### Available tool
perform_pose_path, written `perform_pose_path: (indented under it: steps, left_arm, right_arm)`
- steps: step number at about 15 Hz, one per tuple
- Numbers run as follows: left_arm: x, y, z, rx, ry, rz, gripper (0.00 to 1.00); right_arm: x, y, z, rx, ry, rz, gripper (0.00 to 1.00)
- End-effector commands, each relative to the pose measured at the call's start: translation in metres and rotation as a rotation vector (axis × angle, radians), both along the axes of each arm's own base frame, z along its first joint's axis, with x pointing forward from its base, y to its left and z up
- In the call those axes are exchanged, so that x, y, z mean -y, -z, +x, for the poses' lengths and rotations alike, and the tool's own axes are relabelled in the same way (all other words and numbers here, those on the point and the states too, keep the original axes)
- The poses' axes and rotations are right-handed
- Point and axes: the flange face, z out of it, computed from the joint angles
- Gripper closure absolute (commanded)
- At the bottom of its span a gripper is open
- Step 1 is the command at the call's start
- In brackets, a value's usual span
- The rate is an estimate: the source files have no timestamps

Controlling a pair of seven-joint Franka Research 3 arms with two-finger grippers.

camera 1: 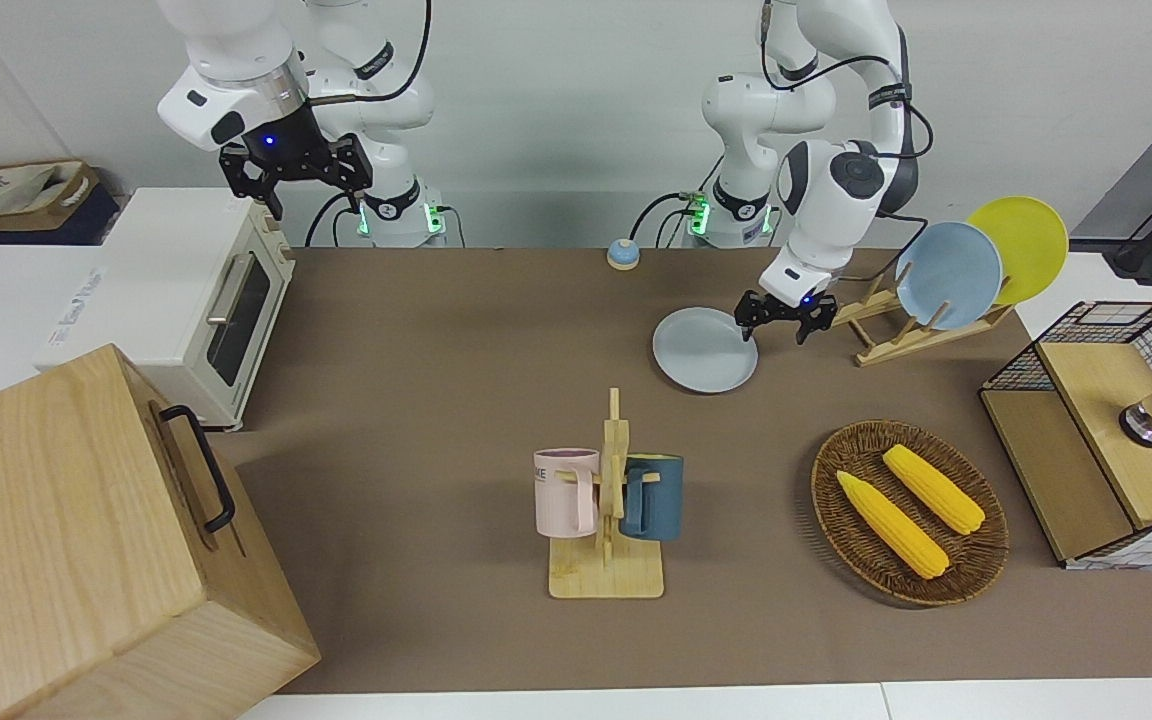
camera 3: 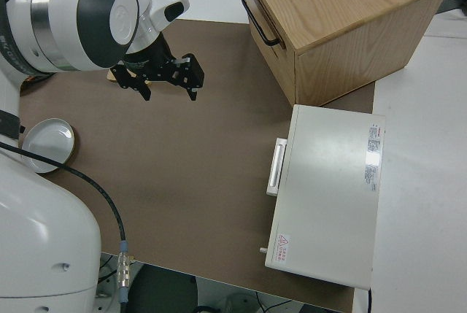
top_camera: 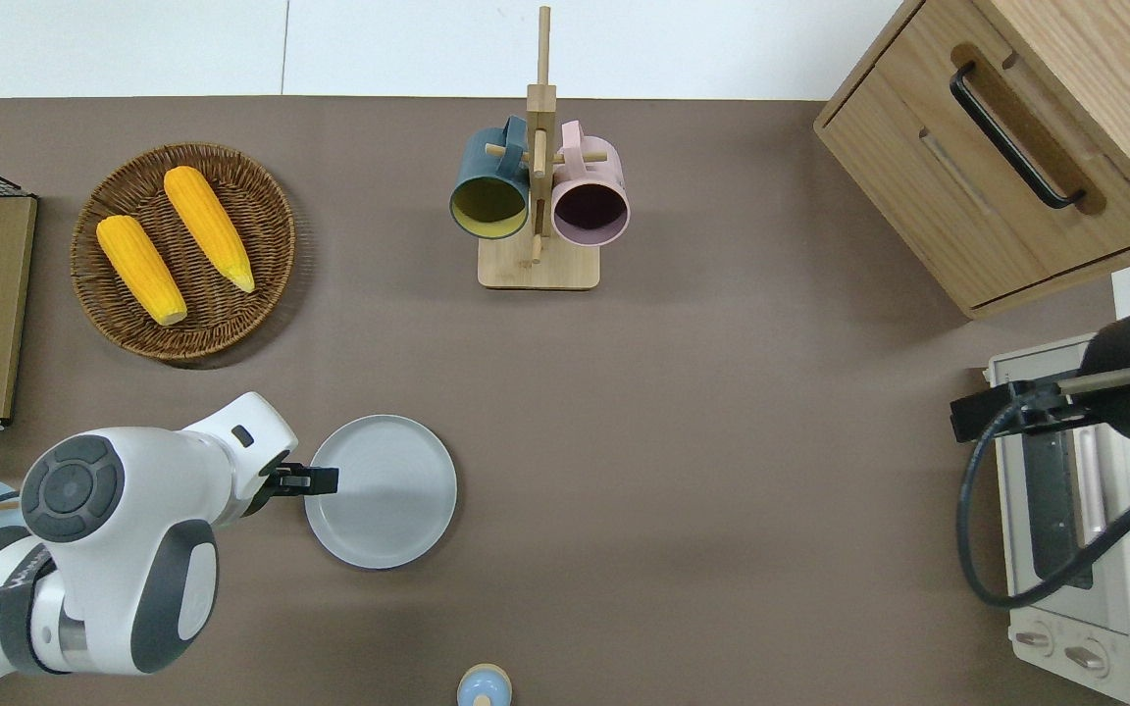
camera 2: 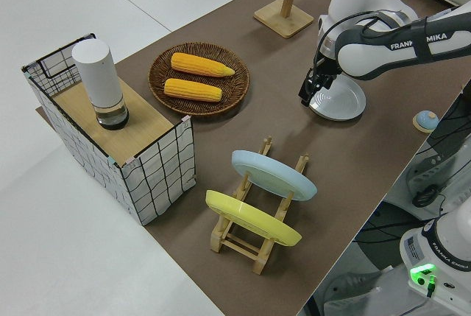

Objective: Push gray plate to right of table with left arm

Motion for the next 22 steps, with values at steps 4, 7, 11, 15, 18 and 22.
perform_pose_path:
  steps: [4, 7, 11, 15, 18, 22]
  left_arm:
    - [0.002, 0.033, -0.02, 0.005, -0.037, -0.026, 0.0]
    - [0.008, 0.041, -0.02, -0.003, -0.023, -0.025, 0.0]
    - [0.008, 0.048, -0.02, -0.015, -0.022, -0.023, 0.0]
    - [0.008, 0.05, -0.021, -0.02, -0.025, -0.023, 0.28]
    - [0.008, 0.05, -0.021, -0.021, -0.043, -0.023, 0.71]
    - [0.008, 0.051, -0.021, -0.025, -0.042, -0.022, 1.0]
  right_arm:
    - [0.001, -0.004, -0.003, -0.004, 0.014, 0.002, 0.017]
    - [0.002, -0.004, -0.003, -0.004, 0.015, 0.002, 0.017]
    - [0.002, -0.004, -0.003, -0.004, 0.015, 0.002, 0.017]
    - [0.001, -0.004, -0.003, -0.004, 0.014, 0.002, 0.017]
    - [0.002, -0.004, -0.003, -0.004, 0.015, 0.002, 0.017]
    - [0.002, -0.004, -0.003, -0.004, 0.015, 0.002, 0.017]
